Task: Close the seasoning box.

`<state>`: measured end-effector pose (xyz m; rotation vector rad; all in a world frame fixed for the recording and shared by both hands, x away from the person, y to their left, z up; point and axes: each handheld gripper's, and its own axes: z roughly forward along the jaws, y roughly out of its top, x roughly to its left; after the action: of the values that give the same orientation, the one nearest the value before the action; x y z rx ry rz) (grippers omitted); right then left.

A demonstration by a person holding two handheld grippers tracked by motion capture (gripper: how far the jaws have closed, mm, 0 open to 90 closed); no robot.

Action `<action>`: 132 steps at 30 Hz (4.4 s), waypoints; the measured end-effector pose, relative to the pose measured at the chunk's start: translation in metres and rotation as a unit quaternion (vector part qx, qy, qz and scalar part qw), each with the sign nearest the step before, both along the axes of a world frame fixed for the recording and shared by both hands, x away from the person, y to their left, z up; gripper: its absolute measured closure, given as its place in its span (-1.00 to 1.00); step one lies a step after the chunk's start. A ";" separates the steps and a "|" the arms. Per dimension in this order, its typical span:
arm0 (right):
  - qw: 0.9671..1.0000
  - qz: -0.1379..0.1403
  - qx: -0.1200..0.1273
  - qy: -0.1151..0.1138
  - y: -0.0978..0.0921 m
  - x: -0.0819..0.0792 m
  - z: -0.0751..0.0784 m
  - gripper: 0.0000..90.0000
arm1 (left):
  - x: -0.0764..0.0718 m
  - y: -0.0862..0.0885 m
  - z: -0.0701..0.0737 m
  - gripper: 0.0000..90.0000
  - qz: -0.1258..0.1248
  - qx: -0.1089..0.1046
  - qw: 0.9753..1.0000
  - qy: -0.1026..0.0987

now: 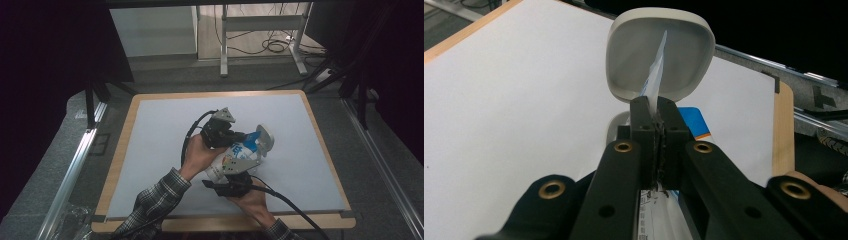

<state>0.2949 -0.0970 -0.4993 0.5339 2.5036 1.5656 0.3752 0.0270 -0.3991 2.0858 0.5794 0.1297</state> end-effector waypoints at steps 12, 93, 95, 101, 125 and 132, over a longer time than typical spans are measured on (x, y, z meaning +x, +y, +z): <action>1.000 0.000 -0.002 -0.007 0.002 -0.001 0.002 0.27 | 0.001 0.001 0.003 0.96 0.006 0.005 1.000 0.000; 1.000 -0.013 0.008 -0.003 0.005 -0.002 0.005 0.39 | 0.003 -0.003 0.012 0.98 0.028 0.028 0.999 0.007; 1.000 -0.013 0.007 0.001 0.005 -0.003 0.005 0.40 | 0.003 -0.003 0.012 0.98 0.027 0.031 0.999 0.007; 1.000 -0.015 0.007 0.002 0.006 -0.002 0.004 0.45 | 0.003 -0.003 0.012 0.98 0.028 0.031 0.999 0.009; 1.000 -0.019 0.015 0.009 0.006 -0.001 0.006 0.47 | 0.003 -0.008 0.013 0.98 0.027 0.042 0.999 0.012; 1.000 -0.020 0.014 0.005 0.005 -0.001 0.006 0.47 | 0.003 -0.009 0.014 0.98 0.026 0.045 0.999 0.013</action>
<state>0.2942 -0.0916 -0.4930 0.5927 2.4662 1.5914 0.3787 0.0182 -0.3852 2.1619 0.6539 0.1617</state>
